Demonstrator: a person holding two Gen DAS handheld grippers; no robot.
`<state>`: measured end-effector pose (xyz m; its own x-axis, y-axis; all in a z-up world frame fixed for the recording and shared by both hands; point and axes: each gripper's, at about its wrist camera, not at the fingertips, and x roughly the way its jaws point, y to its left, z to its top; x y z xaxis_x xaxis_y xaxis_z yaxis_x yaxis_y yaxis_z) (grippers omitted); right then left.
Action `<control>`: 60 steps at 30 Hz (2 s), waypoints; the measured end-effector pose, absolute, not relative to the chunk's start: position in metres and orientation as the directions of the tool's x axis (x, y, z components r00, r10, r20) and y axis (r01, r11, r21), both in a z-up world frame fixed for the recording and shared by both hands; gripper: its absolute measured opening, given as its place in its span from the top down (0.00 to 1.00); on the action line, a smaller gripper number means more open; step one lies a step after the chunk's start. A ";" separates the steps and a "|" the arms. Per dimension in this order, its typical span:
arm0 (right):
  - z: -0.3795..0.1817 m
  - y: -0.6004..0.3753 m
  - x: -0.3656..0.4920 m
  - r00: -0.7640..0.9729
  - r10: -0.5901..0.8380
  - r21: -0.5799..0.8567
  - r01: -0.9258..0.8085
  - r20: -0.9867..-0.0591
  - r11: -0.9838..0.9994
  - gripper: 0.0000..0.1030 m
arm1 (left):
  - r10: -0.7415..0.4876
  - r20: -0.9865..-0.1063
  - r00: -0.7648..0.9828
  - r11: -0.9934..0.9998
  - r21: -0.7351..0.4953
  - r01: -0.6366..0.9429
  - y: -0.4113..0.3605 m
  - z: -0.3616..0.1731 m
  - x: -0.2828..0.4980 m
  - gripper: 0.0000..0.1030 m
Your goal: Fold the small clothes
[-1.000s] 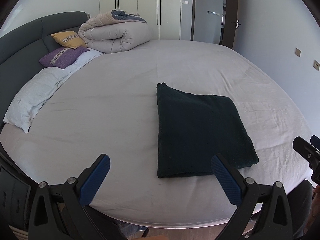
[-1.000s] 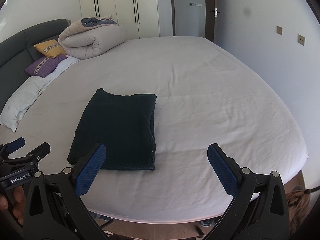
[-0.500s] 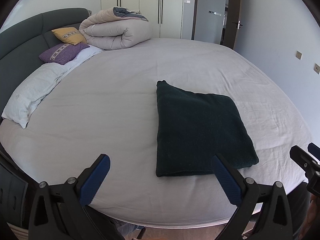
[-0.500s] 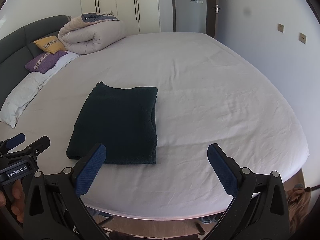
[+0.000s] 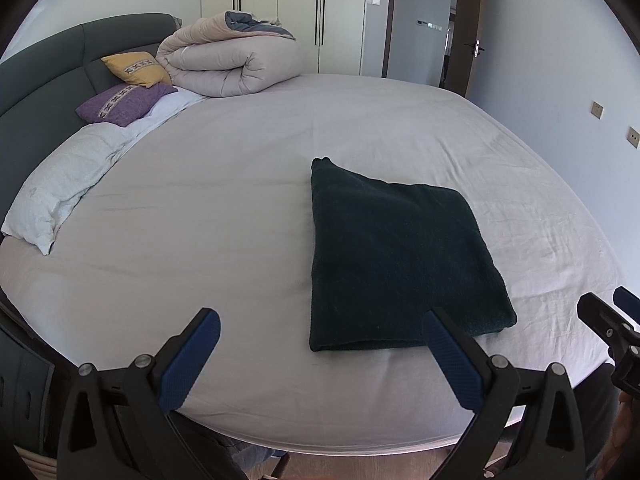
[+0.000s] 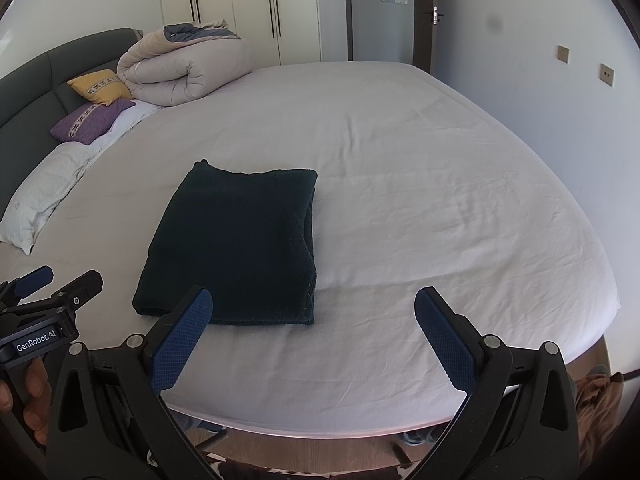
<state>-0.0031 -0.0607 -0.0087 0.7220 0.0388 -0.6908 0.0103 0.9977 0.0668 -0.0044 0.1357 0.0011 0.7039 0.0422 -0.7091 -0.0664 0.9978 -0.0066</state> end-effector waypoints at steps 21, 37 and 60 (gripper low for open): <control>-0.013 -0.058 -0.001 0.714 0.044 0.072 0.008 -0.699 0.997 0.00 | 0.036 -0.719 0.694 0.998 -0.009 -0.061 0.134 -0.002 -0.003 0.00; -0.013 -0.058 0.000 0.714 0.045 0.073 0.009 -0.699 0.997 0.00 | 0.033 -0.722 0.691 0.998 -0.008 -0.057 0.132 -0.006 -0.003 0.00; -0.021 -0.057 -0.001 0.707 0.046 0.076 0.011 -0.705 0.997 0.00 | 0.029 -0.727 0.686 0.999 -0.008 -0.052 0.133 -0.007 -0.002 0.00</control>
